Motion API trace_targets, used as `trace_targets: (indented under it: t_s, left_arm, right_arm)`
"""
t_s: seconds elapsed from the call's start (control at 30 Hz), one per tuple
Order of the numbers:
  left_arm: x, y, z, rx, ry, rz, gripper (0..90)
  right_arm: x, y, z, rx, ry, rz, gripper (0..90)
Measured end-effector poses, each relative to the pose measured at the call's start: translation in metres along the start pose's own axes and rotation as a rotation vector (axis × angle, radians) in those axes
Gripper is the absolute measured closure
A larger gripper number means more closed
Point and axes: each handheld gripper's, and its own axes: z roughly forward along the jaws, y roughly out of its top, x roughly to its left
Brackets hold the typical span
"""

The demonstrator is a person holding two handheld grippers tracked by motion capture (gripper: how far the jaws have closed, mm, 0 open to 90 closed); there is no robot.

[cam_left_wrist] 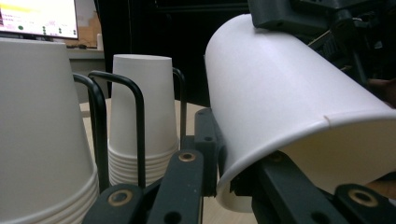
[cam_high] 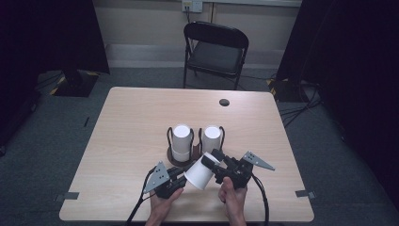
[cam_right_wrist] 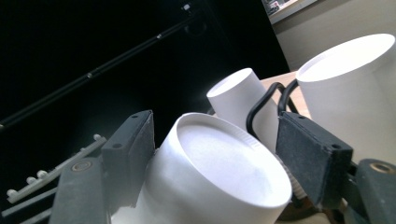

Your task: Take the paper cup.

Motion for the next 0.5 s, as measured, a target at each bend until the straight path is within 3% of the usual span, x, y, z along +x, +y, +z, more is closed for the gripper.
trace_targets:
  t_s: [0.17,0.27,0.37,0.4,0.5]
  left_arm:
    - [0.0037,0.0006,-0.0035,0.013,-0.028,-0.031,85.5]
    - [0.0044,0.0024,-0.0056,0.031,-0.035,-0.023,86.1]
    - [0.0041,0.0043,-0.0061,0.048,-0.009,-0.009,86.0]
    - [0.003,0.0065,-0.0066,0.054,-0.013,0.001,86.1]
    - [0.0023,0.009,-0.0065,0.074,-0.007,0.018,86.5]
  right_arm:
    - [-0.0015,-0.0011,0.0006,0.014,-0.013,-0.001,28.0]
    - [-0.0019,-0.0012,0.0001,0.02,-0.029,-0.014,28.1]
    - [-0.0019,-0.0006,-0.0007,0.023,-0.028,-0.023,28.1]
    - [0.0005,-0.0001,-0.0015,0.026,-0.021,-0.055,27.9]
    - [0.0037,0.0002,-0.0032,0.026,-0.034,-0.081,26.9]
